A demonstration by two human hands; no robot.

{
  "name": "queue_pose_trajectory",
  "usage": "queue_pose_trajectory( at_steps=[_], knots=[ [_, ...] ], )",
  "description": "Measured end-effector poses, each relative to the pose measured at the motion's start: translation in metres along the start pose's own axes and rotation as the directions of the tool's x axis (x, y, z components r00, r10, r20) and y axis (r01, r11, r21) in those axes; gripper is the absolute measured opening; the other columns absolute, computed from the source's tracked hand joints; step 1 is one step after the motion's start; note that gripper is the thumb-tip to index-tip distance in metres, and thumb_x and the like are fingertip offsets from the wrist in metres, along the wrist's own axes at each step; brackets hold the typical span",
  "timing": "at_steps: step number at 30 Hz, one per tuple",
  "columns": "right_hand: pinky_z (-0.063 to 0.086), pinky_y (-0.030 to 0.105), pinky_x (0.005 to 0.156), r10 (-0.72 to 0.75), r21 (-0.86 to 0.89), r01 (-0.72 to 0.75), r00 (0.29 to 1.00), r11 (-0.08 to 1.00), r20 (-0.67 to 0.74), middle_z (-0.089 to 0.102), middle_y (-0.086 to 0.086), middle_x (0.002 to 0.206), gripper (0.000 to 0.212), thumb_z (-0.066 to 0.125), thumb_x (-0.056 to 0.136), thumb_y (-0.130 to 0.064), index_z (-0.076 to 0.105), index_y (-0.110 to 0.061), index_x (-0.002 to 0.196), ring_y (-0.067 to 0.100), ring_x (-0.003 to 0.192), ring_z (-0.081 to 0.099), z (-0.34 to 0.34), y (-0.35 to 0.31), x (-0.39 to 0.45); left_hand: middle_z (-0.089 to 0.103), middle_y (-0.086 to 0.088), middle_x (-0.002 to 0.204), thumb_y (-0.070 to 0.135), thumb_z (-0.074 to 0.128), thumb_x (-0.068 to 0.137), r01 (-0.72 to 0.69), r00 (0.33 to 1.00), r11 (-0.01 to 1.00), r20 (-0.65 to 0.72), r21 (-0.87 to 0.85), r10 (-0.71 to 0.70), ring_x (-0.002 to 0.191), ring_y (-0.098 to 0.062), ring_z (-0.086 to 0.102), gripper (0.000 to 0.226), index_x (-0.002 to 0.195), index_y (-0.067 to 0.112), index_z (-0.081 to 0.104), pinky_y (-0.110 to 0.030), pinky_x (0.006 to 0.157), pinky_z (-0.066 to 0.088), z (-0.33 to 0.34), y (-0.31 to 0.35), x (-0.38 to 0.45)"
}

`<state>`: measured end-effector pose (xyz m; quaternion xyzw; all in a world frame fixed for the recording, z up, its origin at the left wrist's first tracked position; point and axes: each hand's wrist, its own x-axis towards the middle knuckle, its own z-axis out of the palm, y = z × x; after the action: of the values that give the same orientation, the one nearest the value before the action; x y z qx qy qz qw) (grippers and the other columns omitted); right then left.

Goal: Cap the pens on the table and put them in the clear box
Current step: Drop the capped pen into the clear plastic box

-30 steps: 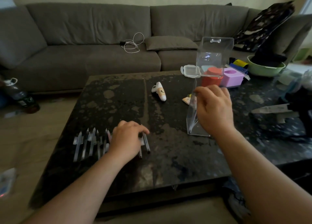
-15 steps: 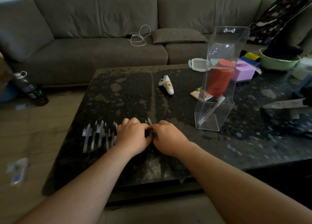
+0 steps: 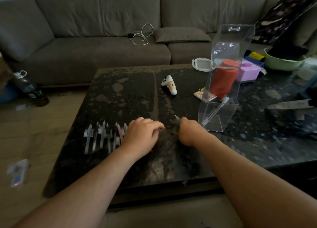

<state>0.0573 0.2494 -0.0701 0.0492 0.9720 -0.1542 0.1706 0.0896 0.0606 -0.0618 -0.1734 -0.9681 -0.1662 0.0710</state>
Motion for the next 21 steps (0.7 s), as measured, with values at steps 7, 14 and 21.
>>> queue_pose_trajectory(
  at_steps=[7,14,21],
  knots=[
    [0.053,0.041,0.083,-0.254,0.12,0.307,0.909,0.944,-0.33,0.067,-0.004,0.107,0.022,0.053,0.105,-0.037,0.068,-0.034,0.122,0.021,0.1,0.063,-0.013,0.022,0.0,0.069,0.024,0.095,0.029,0.071,0.097,0.203,0.968,0.906,-0.061,-0.372,-0.242,0.094,0.0,0.064,0.024,0.121,0.033,0.073,-0.02,0.084,0.048,0.007,-0.031,0.011],
    [0.054,0.037,0.078,-0.46,-0.087,0.478,0.756,0.874,-0.466,0.059,-0.01,0.091,0.016,0.07,0.094,-0.039,0.078,-0.037,0.108,0.018,0.092,0.062,-0.018,0.011,-0.01,0.068,0.024,0.086,0.027,0.076,0.093,0.238,0.949,0.894,-0.103,-0.38,-0.297,0.083,0.008,0.061,0.013,0.1,0.038,0.076,-0.016,0.074,0.047,0.005,-0.03,0.01],
    [0.054,0.034,0.071,-0.495,-0.112,0.504,0.737,0.856,-0.46,0.058,-0.013,0.09,0.017,0.071,0.093,-0.044,0.078,-0.039,0.108,0.013,0.088,0.06,-0.014,0.003,-0.014,0.068,0.025,0.086,0.023,0.078,0.091,0.22,0.952,0.88,-0.103,-0.42,-0.287,0.082,0.01,0.062,0.016,0.101,0.036,0.077,-0.01,0.072,0.044,0.003,-0.025,0.009]
  ],
)
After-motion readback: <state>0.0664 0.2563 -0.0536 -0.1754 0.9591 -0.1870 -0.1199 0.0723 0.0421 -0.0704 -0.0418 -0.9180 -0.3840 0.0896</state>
